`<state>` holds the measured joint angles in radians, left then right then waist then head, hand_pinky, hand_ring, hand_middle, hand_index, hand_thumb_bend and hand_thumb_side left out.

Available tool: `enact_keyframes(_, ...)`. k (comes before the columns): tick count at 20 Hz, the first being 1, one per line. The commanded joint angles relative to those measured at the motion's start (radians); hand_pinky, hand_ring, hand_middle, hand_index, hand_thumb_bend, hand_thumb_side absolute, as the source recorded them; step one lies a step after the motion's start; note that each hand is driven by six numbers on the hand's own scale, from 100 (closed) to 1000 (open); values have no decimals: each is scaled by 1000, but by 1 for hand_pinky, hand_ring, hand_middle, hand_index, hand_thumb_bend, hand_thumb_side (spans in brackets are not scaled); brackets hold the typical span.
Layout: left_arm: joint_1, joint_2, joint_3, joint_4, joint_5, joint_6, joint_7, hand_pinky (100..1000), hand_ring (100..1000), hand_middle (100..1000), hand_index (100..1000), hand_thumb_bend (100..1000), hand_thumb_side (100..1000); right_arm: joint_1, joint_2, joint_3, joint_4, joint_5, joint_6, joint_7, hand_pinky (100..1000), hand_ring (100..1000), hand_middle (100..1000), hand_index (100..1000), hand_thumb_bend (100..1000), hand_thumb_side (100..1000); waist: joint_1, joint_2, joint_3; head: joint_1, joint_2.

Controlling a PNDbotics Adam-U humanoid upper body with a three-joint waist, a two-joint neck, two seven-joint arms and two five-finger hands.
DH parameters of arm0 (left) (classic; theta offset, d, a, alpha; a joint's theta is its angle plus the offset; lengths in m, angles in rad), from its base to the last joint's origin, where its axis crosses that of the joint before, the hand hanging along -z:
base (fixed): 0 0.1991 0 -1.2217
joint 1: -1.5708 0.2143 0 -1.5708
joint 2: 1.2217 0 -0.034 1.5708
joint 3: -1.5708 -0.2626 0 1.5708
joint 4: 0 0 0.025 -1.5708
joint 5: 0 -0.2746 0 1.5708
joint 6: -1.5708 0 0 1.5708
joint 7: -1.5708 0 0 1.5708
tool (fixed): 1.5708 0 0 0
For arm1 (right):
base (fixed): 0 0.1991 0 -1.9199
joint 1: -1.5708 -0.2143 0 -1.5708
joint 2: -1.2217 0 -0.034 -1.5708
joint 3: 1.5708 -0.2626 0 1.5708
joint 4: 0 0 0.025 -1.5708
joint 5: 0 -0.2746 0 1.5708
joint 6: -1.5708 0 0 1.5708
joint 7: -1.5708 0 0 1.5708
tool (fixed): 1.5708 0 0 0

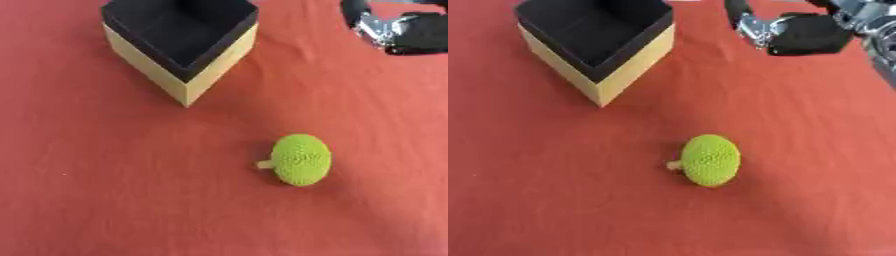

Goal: Pick up objects on the table and place them in the box.

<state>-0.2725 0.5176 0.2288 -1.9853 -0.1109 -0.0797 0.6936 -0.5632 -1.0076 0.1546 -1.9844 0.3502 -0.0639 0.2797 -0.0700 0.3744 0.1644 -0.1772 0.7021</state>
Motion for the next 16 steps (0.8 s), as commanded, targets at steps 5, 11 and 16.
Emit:
enact_keyframes(5,-6,37,-2,-15,0,-1,-9,756,639,633,760,256,539,-17,-71,57,-16,-55,-14,90,839,866,852,917,100,743,2,-26,4,-5,3)
enact_keyframes(11,-7,41,-4,-15,1,-2,-12,757,639,634,760,255,539,2,-88,81,-16,-78,-94,144,843,865,835,904,161,593,-1,-30,4,-4,3)
enact_keyframes(16,-5,42,-5,-15,1,-1,-13,757,639,634,760,254,540,23,-97,109,-16,-77,-143,164,849,863,831,903,183,559,-2,-32,2,-5,5)
